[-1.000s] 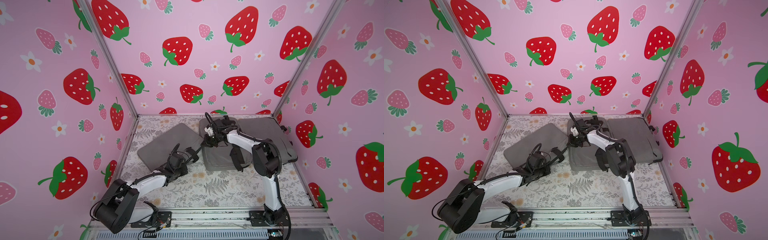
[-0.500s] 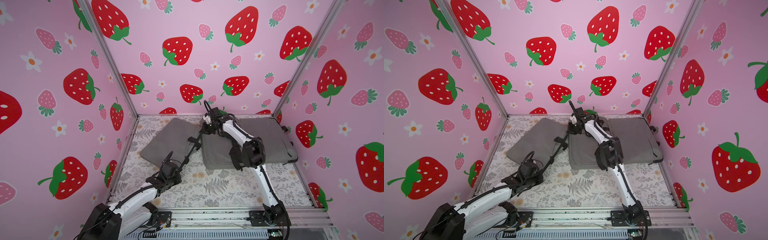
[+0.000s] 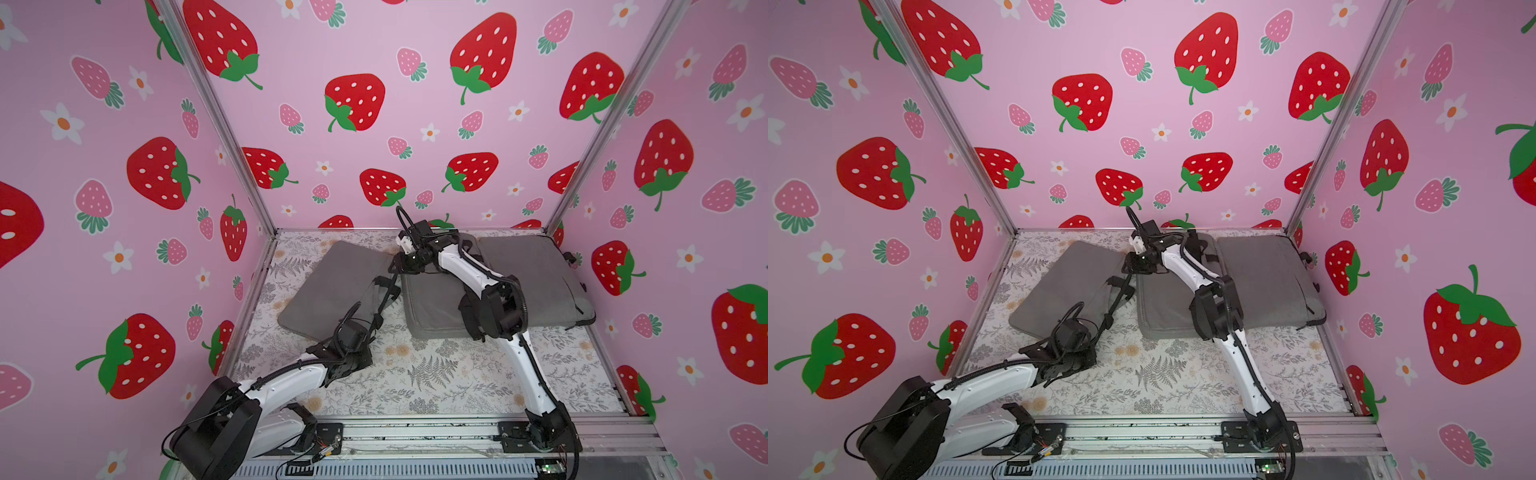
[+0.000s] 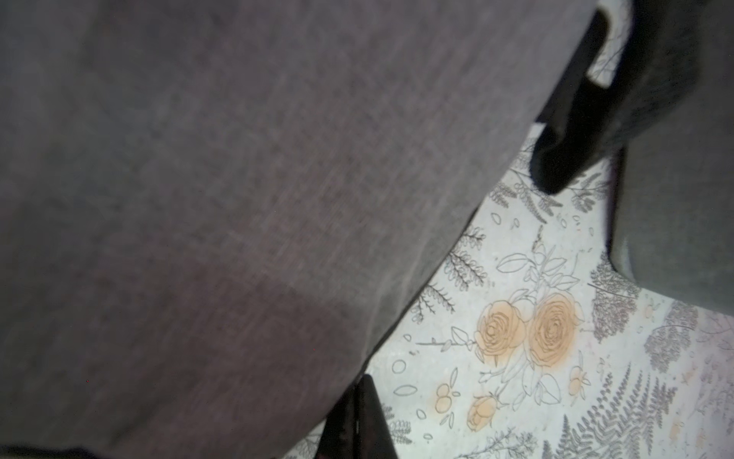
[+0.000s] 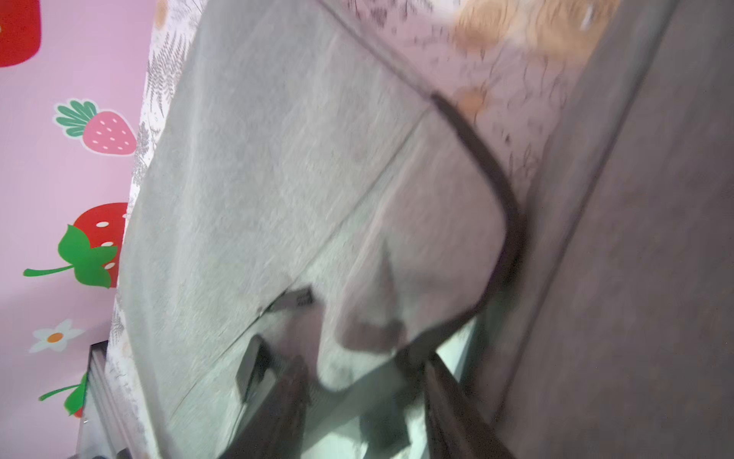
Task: Put the mouse into the laptop bag
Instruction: Zip the zipper on the zippered laptop bag.
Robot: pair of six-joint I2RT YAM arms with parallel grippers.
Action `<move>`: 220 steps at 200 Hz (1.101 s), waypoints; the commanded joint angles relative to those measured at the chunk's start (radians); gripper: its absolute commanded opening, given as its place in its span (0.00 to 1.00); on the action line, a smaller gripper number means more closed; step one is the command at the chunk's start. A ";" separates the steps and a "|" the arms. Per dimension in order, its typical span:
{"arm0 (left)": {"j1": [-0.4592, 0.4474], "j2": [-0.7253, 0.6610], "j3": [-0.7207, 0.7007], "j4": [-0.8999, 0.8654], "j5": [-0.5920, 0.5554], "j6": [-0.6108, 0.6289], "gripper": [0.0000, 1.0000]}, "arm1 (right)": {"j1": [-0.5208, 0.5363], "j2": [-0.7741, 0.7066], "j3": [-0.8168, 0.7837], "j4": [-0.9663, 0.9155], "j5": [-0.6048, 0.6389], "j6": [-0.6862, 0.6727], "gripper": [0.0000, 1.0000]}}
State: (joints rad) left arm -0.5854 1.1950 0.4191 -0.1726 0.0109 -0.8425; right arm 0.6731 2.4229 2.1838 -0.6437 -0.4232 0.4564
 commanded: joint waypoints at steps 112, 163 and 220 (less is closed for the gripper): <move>-0.008 -0.095 0.050 -0.085 -0.002 0.004 0.00 | 0.275 -0.377 -0.755 0.530 -0.089 0.233 0.62; -0.008 -0.073 0.037 -0.044 0.016 -0.013 0.00 | 0.302 -0.235 -0.718 0.665 -0.175 0.352 0.59; -0.008 -0.087 -0.005 -0.063 0.021 -0.027 0.00 | 0.216 -0.292 -0.787 0.713 -0.244 0.374 0.00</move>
State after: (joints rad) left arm -0.5873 1.1336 0.4362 -0.2241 0.0105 -0.8433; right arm 0.9440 2.1792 1.4071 0.0525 -0.6384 0.8333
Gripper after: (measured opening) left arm 0.057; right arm 0.048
